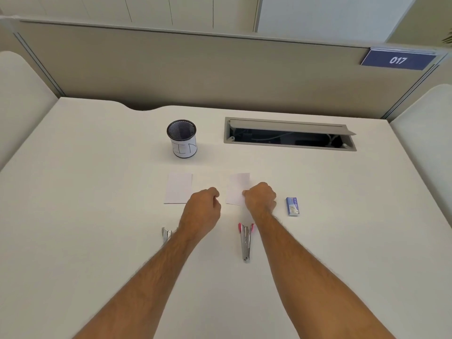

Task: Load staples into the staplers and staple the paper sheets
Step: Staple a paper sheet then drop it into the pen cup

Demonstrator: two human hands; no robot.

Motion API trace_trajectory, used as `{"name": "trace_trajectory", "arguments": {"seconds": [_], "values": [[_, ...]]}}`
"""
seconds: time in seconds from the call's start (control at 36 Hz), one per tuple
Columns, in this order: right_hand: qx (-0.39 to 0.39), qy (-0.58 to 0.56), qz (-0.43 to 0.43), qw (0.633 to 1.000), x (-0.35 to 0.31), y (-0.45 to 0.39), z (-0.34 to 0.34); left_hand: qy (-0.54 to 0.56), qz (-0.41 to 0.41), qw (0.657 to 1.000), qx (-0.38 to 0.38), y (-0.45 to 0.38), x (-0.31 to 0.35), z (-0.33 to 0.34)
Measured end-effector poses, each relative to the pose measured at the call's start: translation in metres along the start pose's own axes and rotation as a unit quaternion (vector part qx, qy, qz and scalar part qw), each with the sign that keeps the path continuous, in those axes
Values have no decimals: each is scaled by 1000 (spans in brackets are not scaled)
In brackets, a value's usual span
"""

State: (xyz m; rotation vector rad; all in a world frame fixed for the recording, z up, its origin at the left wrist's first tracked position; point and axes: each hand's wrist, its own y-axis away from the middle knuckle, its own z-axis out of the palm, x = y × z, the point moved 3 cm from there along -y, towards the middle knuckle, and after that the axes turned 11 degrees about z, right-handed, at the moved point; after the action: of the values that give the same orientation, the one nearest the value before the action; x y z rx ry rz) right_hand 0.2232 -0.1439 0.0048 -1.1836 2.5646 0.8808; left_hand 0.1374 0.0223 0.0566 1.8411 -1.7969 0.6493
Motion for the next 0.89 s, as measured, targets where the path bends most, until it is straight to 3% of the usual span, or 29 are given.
{"name": "trace_trajectory", "arguments": {"seconds": [0.22, 0.42, 0.53, 0.69, 0.89], "values": [[-122, -265, -21, 956, 14, 14, -14, 67, -35, 997, 6, -6, -3, 9], [-143, -266, -125, 945, 31, 36, -46, 184, -53, 981, -10, -4, 7, 3], [-199, -290, -153, 923, 41, 45, -60, 215, -25, 976, 0, 0, 13, 1], [-221, -335, -179, 898, 58, 55, -72, 354, 3, 935, -8, 8, 21, 0], [-226, -377, -182, 880, 70, 62, -80, 328, 29, 944, -9, 17, 22, 3]]}}
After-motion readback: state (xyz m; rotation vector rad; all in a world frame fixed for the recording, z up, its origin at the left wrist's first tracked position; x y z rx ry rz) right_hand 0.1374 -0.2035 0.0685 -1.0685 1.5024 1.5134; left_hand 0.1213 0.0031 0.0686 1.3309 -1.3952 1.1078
